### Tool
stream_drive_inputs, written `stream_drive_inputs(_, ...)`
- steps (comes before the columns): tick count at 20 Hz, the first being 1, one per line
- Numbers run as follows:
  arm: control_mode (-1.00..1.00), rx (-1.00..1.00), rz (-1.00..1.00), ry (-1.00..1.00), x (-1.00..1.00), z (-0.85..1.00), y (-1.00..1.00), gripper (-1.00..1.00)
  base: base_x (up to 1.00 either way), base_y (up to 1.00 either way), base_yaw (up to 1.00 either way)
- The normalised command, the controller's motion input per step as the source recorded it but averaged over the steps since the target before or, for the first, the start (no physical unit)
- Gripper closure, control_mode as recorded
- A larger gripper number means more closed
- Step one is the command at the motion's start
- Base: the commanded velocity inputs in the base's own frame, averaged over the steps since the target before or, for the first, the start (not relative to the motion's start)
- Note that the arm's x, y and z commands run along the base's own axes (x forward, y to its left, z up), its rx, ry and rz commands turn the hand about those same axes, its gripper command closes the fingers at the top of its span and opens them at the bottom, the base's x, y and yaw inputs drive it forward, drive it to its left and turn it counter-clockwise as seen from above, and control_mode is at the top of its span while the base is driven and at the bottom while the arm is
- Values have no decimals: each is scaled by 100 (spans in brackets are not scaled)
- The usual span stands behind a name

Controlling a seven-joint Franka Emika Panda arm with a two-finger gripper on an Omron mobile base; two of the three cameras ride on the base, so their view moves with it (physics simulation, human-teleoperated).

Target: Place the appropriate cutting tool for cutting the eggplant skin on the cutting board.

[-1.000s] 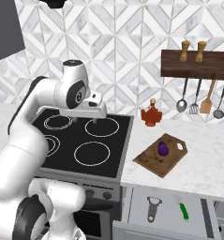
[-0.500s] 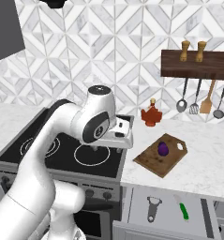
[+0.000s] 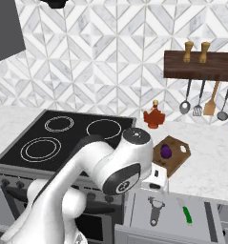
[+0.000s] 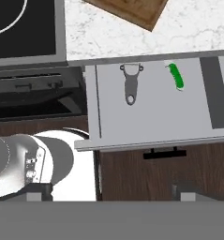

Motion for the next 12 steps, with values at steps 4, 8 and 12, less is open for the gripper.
stream_drive_inputs(4, -100, 1, -3, 1, -23, -56, -73, -100, 0, 0, 0)
stream_drive_inputs(8, -100, 1, 0, 0, 28, -44, -45, -100, 0, 0, 0)
stream_drive_inputs(12, -100, 2, 3, 2, 61, -36, -26, -100, 0, 0, 0)
